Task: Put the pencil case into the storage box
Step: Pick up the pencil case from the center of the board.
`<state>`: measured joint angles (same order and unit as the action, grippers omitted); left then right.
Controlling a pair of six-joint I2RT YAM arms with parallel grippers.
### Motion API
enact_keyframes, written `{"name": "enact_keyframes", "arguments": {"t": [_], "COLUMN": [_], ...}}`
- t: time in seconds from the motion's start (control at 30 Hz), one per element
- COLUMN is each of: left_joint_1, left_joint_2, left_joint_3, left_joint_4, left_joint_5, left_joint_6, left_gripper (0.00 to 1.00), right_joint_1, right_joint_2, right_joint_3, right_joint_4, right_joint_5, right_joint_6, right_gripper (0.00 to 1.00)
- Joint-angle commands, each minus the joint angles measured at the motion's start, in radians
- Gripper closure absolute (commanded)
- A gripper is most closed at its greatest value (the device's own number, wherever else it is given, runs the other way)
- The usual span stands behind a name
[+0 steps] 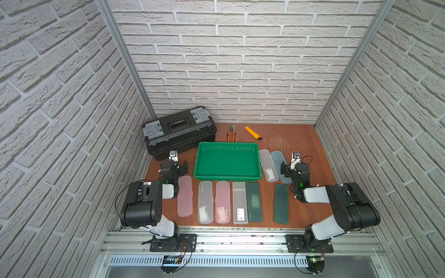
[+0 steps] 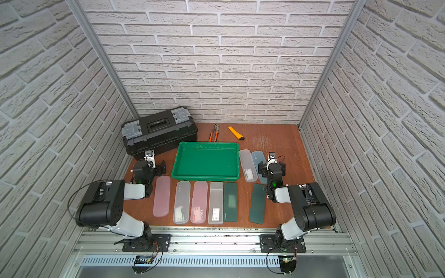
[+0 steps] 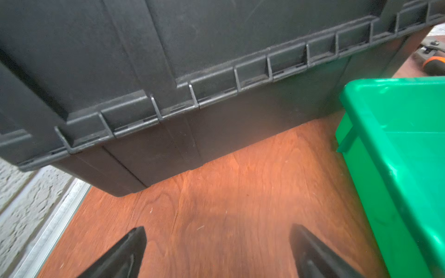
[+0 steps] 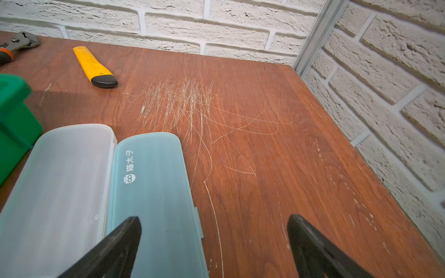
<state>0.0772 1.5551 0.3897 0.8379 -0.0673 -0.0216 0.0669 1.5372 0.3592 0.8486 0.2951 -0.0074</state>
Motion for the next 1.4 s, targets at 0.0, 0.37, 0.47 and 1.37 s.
{"name": "enact_keyframes", "arguments": {"t": [0.0, 0.37, 0.47, 1.37], "left_joint_1": [-0.004, -0.005, -0.004, -0.42], "left_joint_2": [-0.004, -0.004, -0.004, -0.524], "left_joint_3": [0.003, 0.005, 0.005, 0.426], "left_joint_4": [0.032, 0.03, 0.032, -1.3], "left_joint_5": [-0.011, -0.007, -0.007, -0.113], "left_joint_6": [0.001, -0.001, 0.0, -0.433], "left_gripper": [0.02, 0.02, 0.01, 0.01], "right_joint_1": [-0.009, -0.02, -0.025, 0.123], "right_joint_2": [-0.02, -0.02, -0.02, -0.586], "right_joint_3": [0.018, 0.025, 0.029, 0.252], "right_joint_4": [0.028, 0.014, 0.008, -1.53], "right_joint_5": [-0.002, -0.029, -0.04, -0.295], "right_joint_6": [0.006, 0.009, 0.01, 0.628], "right_gripper": [0.01, 0.01, 0.01, 0.0]}}
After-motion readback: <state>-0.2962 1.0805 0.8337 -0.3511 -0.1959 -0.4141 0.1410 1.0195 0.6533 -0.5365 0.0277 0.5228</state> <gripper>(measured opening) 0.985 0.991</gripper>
